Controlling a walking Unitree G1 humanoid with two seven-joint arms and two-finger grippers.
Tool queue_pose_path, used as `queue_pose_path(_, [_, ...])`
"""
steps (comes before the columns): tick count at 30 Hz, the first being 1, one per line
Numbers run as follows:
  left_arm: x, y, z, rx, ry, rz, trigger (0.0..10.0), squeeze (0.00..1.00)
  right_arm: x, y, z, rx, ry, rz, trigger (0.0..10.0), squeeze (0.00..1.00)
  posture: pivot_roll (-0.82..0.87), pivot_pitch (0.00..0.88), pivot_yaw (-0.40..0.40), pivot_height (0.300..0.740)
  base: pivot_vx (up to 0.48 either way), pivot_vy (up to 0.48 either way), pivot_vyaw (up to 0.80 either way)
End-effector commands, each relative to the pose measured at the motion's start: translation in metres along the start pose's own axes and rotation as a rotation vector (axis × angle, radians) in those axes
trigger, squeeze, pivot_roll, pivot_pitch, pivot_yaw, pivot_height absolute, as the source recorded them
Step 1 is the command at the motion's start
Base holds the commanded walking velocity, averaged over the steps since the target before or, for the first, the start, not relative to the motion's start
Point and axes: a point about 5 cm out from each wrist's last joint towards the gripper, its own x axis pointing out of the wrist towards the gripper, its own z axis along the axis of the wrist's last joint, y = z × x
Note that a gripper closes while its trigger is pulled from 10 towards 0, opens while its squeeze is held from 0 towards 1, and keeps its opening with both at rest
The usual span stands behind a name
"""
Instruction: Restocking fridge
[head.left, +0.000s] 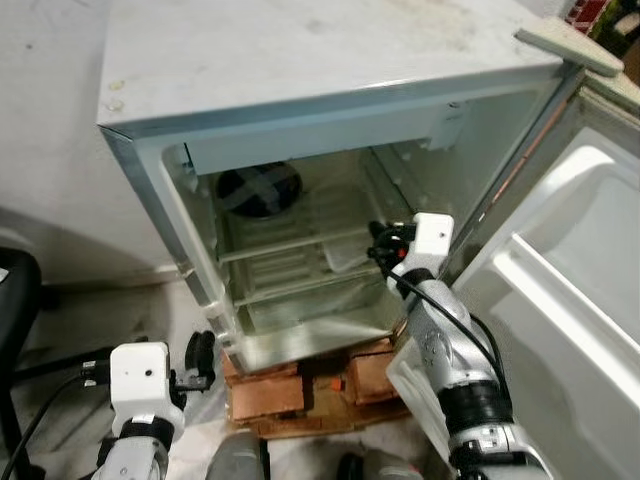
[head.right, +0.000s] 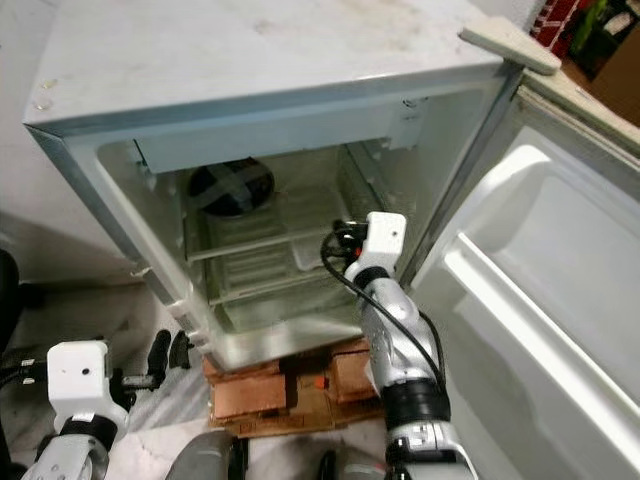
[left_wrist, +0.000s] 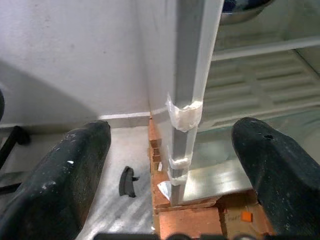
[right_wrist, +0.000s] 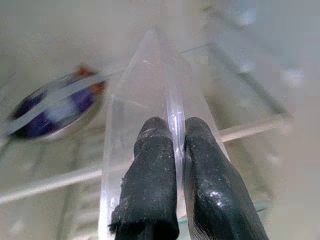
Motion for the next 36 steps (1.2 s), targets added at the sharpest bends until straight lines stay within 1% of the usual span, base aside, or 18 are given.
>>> queue_pose_path(1, [-0.003,0.002,0.002,0.009,0.002,0.008,10.0,0.0,0.002,0.0,0.0,0.003,-0.006,-0.019,10.0,0.0,0.25,0.208,-0.039,0.74,0.0,0.0,0.0])
queue_pose_path(2, [-0.004,0.003,0.002,0.012,0.004,0.01,10.0,0.0,0.007,0.002,0.001,0.019,-0.009,-0.04,10.0,0.0,0.26,0.214,-0.041,0.74,0.0,0.0,0.0])
queue_pose_path(3, [-0.007,0.004,0.002,0.016,0.009,0.018,10.0,0.0,0.015,0.007,0.004,0.055,-0.013,-0.076,10.0,0.0,0.27,0.226,-0.045,0.74,0.0,0.0,0.0])
queue_pose_path(5, [-0.009,0.004,0.002,0.017,0.01,0.021,10.0,0.0,0.017,0.008,0.005,0.066,-0.015,-0.086,10.0,0.0,0.27,0.226,-0.045,0.74,0.0,0.0,0.0])
queue_pose_path(6, [-0.012,0.004,0.002,0.016,0.014,0.028,10.0,0.0,0.023,0.012,0.006,0.083,-0.011,-0.088,10.0,0.0,0.28,0.238,-0.047,0.74,0.0,0.0,0.0])
queue_pose_path(9, [-0.014,0.004,0.001,0.016,0.02,0.032,10.0,0.0,0.026,0.015,0.005,0.1,-0.005,-0.088,10.0,0.0,0.3,0.251,-0.05,0.74,0.0,0.0,0.0])
queue_pose_path(14, [-0.022,0.004,0.001,0.028,0.038,0.044,10.0,0.0,0.042,0.031,0.004,0.224,0.046,-0.095,10.0,0.0,0.33,0.28,-0.055,0.74,0.0,0.0,0.0])
queue_pose_path(18, [-0.024,0.005,0.003,0.031,0.038,0.051,10.0,0.0,0.047,0.039,0.005,0.257,0.063,-0.09,10.0,0.0,0.34,0.288,-0.061,0.74,0.0,0.0,0.0])
queue_pose_path(22, [-0.029,0.008,0.005,0.034,0.043,0.079,10.0,0.0,0.054,0.038,0.006,0.369,0.116,-0.128,10.0,0.0,0.38,0.301,-0.073,0.74,0.0,0.0,0.0])
queue_pose_path(26, [-0.034,0.009,0.004,0.035,0.052,0.097,10.0,0.0,0.058,0.035,0.012,0.445,0.117,-0.172,10.0,0.0,0.39,0.307,-0.079,0.74,0.0,0.0,0.0])
queue_pose_path(27, [-0.034,0.009,0.004,0.034,0.055,0.1,10.0,0.0,0.059,0.036,0.014,0.48,0.112,-0.168,10.0,0.0,0.39,0.307,-0.08,0.74,0.0,0.0,0.0])
queue_pose_path(28, [-0.035,0.009,0.004,0.034,0.056,0.101,10.0,0.0,0.06,0.037,0.015,0.518,0.11,-0.169,10.0,0.3,0.39,0.307,-0.082,0.74,0.0,0.0,0.0])
queue_pose_path(29, [-0.035,0.008,0.004,0.033,0.057,0.101,10.0,0.0,0.06,0.038,0.016,0.546,0.11,-0.171,10.0,1.0,0.39,0.307,-0.084,0.74,0.0,0.0,0.0])
queue_pose_path(30, [-0.034,0.007,0.004,0.032,0.057,0.102,10.0,0.0,0.061,0.039,0.018,0.565,0.111,-0.179,10.0,1.0,0.39,0.307,-0.085,0.74,0.0,0.0,0.0])
queue_pose_path(32, [-0.033,0.006,0.005,0.031,0.055,0.103,10.0,0.0,0.064,0.043,0.025,0.648,0.089,-0.143,10.0,1.0,0.38,0.304,-0.086,0.74,0.0,0.0,0.0])
queue_pose_path(33, [-0.032,0.006,0.005,0.03,0.054,0.103,10.0,0.0,0.066,0.046,0.029,0.668,0.075,-0.12,10.0,1.0,0.38,0.301,-0.087,0.74,0.0,0.0,0.0])
queue_pose_path(35, [-0.029,0.005,0.005,0.029,0.051,0.101,10.0,0.0,0.069,0.049,0.038,0.661,0.042,-0.068,10.0,1.0,0.37,0.297,-0.088,0.74,0.0,0.0,0.0])
queue_pose_path(36, [-0.028,0.004,0.005,0.028,0.048,0.1,10.0,0.0,0.07,0.049,0.043,0.631,0.025,-0.034,10.0,1.0,0.37,0.292,-0.09,0.74,0.0,0.0,0.0])
